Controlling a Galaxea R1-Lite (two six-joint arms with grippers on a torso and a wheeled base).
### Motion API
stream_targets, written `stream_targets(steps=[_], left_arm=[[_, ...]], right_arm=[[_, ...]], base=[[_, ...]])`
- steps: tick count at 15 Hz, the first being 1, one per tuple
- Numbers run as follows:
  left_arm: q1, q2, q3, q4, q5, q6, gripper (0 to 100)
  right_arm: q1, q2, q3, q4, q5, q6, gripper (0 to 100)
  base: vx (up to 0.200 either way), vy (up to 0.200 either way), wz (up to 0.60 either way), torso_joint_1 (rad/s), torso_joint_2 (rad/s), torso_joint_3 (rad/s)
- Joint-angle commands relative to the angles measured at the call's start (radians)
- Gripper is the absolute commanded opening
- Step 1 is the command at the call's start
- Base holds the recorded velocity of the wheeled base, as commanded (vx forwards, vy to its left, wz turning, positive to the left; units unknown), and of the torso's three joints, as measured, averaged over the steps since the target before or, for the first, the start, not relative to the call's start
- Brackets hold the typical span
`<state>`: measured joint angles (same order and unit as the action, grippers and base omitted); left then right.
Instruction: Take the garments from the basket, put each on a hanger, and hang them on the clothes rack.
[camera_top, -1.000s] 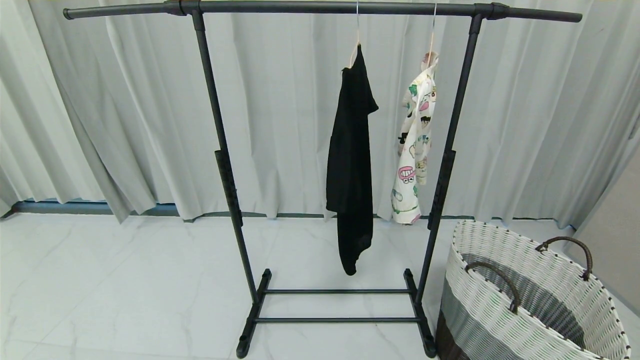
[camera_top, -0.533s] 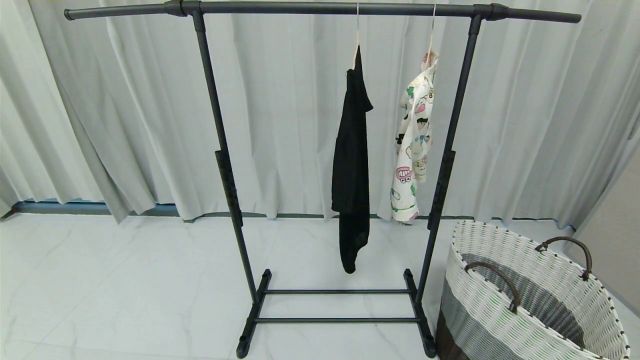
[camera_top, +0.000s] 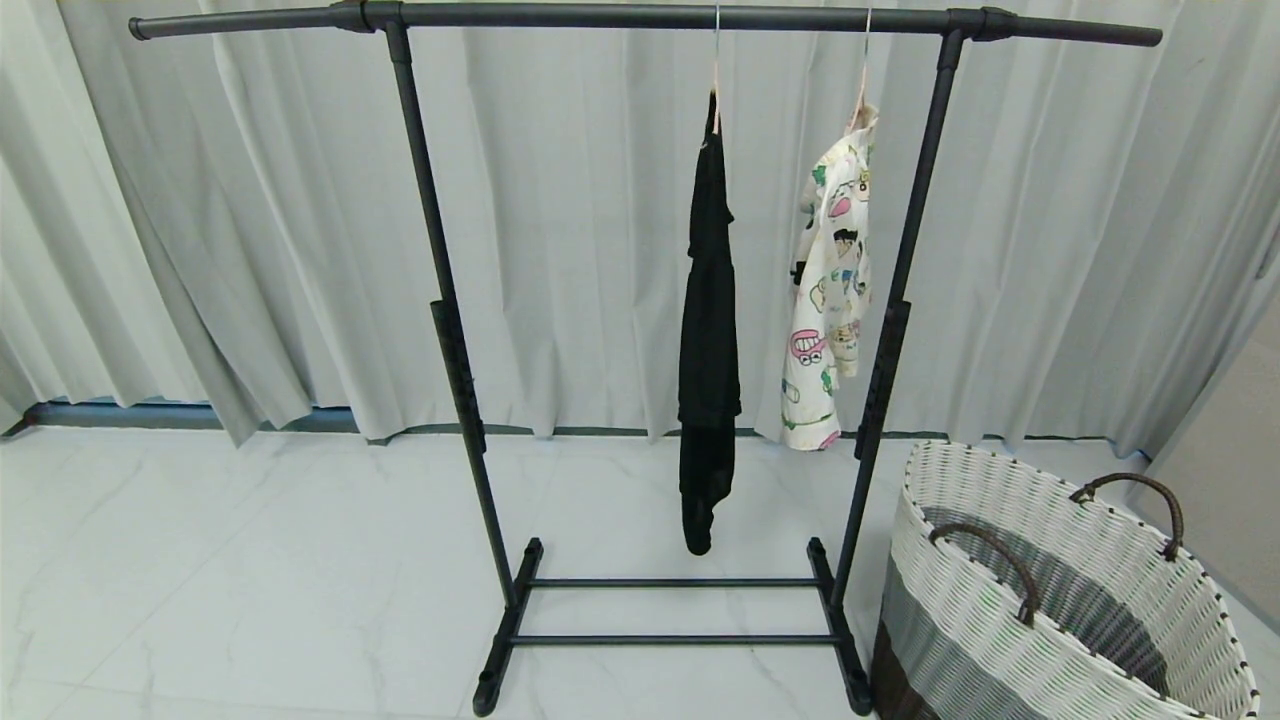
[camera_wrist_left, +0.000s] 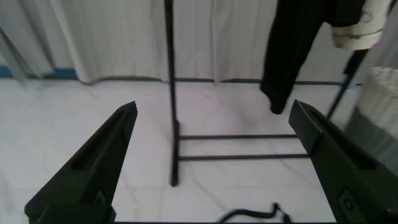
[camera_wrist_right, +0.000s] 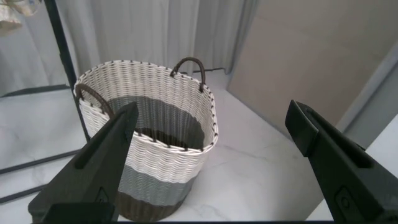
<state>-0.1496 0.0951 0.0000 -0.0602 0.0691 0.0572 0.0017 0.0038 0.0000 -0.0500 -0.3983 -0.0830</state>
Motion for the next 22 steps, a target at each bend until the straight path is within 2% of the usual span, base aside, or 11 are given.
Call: stream_targets(steps=[1, 8, 10, 11, 13, 14, 16, 17, 18, 20, 22], left_arm=[[0.022, 0.043, 0.000, 0.013, -0.046, -0.089, 100], [0.211, -0.015, 0.000, 0.013, 0.035, -0.074, 100], [0.211, -0.015, 0.000, 0.013, 0.049, -0.097, 100], [0.211, -0.015, 0.000, 0.011, 0.051, 0.010, 100], [0.211, -0.017, 0.000, 0.010, 0.052, 0.105, 100], [0.211, -0.017, 0.000, 0.011, 0.049, 0.065, 100], [0.211, -0.011, 0.000, 0.014, -0.048, -0.066, 100], [0.211, -0.011, 0.000, 0.014, -0.055, -0.062, 100], [0.211, -0.014, 0.000, 0.003, 0.001, 0.088, 100], [0.211, -0.009, 0.000, 0.005, 0.051, 0.082, 100], [0.197, 0.048, -0.002, 0.017, -0.161, 0.096, 100]], right_arm=[[0.000, -0.002, 0.000, 0.001, 0.001, 0.000, 100], [0.001, -0.002, 0.000, 0.006, 0.050, 0.035, 100], [0.001, -0.002, 0.000, 0.007, 0.134, 0.037, 100], [0.001, -0.002, 0.000, 0.007, 0.153, 0.052, 100], [0.000, -0.002, 0.000, 0.048, 0.368, 0.074, 100], [0.003, 0.010, 0.000, 0.070, 0.403, 0.072, 100], [0.000, -0.004, 0.000, 0.065, 0.381, 0.074, 100], [-0.002, -0.004, 0.000, 0.065, 0.365, 0.075, 100], [-0.002, -0.002, 0.000, 0.071, 0.277, 0.095, 100], [0.000, -0.002, 0.000, 0.071, 0.274, 0.137, 100], [0.000, -0.002, 0.000, 0.071, 0.274, 0.140, 100]], base=[[0.000, 0.000, 0.00, 0.000, 0.00, 0.000], [0.000, 0.000, 0.00, 0.000, 0.00, 0.000], [0.000, 0.000, 0.00, 0.000, 0.00, 0.000], [0.000, 0.000, 0.00, 0.000, 0.00, 0.000], [0.000, 0.000, 0.00, 0.000, 0.00, 0.000], [0.000, 0.000, 0.00, 0.000, 0.00, 0.000], [0.000, 0.000, 0.00, 0.000, 0.00, 0.000], [0.000, 0.000, 0.00, 0.000, 0.00, 0.000], [0.000, 0.000, 0.00, 0.000, 0.00, 0.000], [0.000, 0.000, 0.00, 0.000, 0.00, 0.000], [0.000, 0.000, 0.00, 0.000, 0.00, 0.000]])
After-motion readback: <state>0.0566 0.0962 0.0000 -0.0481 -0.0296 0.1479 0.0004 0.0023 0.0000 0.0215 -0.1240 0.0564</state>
